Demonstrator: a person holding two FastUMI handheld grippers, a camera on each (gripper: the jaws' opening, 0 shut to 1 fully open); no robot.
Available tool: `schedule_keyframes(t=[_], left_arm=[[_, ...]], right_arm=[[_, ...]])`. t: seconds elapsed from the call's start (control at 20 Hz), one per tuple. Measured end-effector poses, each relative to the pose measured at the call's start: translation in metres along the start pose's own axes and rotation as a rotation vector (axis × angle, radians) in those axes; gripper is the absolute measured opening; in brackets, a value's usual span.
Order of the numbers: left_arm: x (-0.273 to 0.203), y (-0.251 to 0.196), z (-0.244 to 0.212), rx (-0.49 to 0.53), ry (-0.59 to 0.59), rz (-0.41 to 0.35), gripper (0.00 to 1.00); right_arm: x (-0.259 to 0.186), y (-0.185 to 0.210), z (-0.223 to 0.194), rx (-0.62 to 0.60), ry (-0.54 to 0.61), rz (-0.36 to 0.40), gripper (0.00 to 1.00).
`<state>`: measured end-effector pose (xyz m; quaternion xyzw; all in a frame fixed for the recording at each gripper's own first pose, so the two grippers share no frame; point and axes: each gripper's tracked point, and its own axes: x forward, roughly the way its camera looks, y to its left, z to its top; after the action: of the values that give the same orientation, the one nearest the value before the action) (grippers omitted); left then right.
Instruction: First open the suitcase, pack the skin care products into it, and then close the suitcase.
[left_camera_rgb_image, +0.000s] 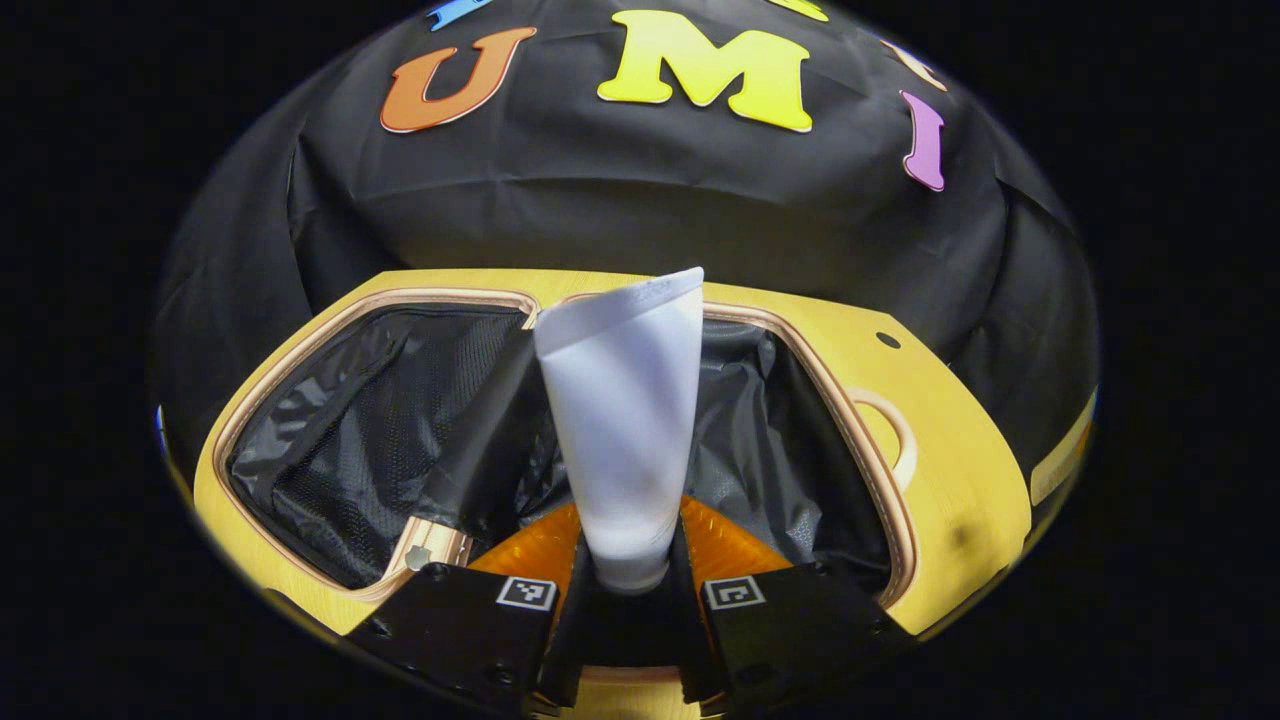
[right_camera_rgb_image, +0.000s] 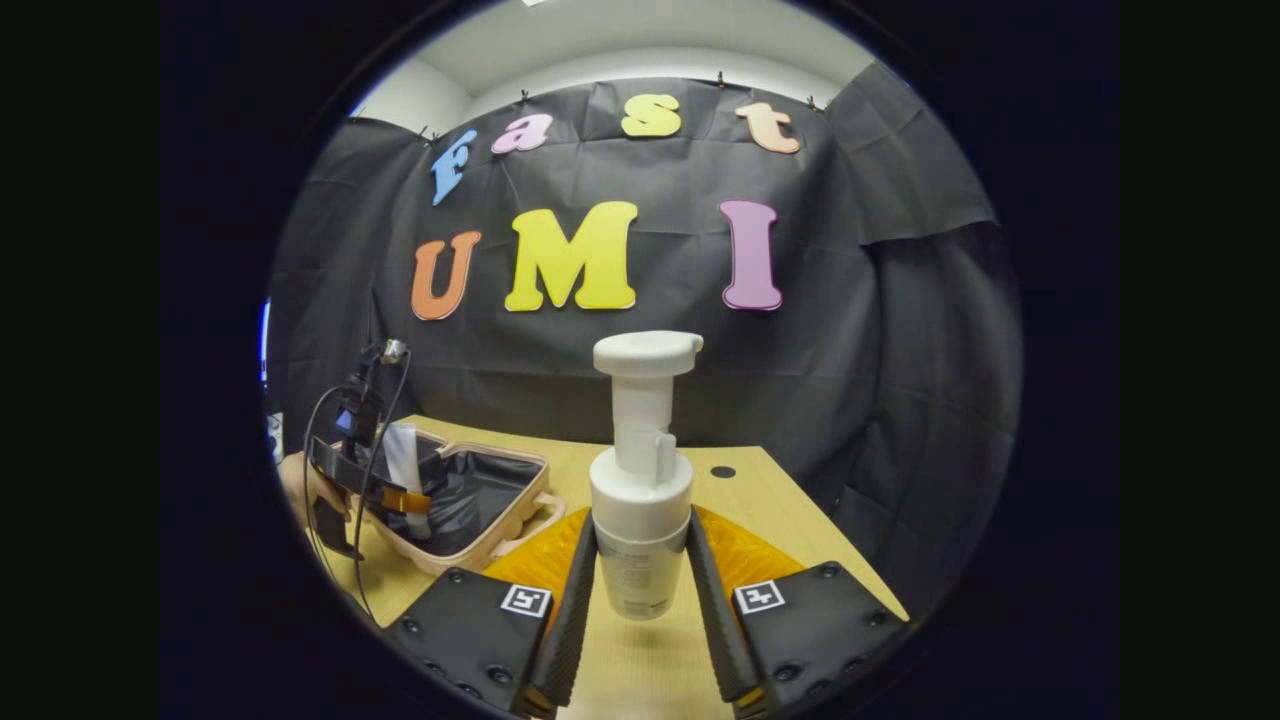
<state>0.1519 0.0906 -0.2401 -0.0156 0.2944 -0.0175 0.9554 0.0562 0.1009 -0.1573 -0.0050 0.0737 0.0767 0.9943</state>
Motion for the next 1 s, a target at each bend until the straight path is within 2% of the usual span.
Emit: schedule_keyframes(t=[0.25, 0.45, 0.65, 0.85, 0.9, 0.95, 1.0], left_arm=[[0.013, -0.003, 0.007, 0.071, 0.007, 0.021, 0.40], [0.024, -0.005, 0.012, 0.117, 0.057, 0.029, 0.40], [0.032, -0.007, 0.016, 0.148, 0.158, 0.003, 0.40], [0.048, -0.010, 0.018, 0.233, 0.265, -0.014, 0.40], [0.051, -0.009, 0.018, 0.249, 0.290, -0.007, 0.47], [0.051, -0.010, 0.018, 0.260, 0.308, 0.004, 0.41], [0.054, -0.012, 0.017, 0.267, 0.320, 0.015, 0.41]], right_arm=[[0.003, 0.007, -0.008, -0.002, 0.009, 0.016, 0.49], [0.004, 0.013, -0.010, 0.002, 0.010, 0.034, 0.49], [0.002, 0.017, -0.006, 0.012, 0.001, 0.048, 0.49], [0.000, 0.019, -0.005, 0.019, 0.002, 0.054, 0.49], [-0.002, 0.020, -0.006, 0.015, 0.003, 0.056, 0.49], [-0.002, 0.020, -0.006, 0.009, 0.003, 0.057, 0.49], [-0.004, 0.020, -0.006, 0.006, 0.003, 0.057, 0.49]])
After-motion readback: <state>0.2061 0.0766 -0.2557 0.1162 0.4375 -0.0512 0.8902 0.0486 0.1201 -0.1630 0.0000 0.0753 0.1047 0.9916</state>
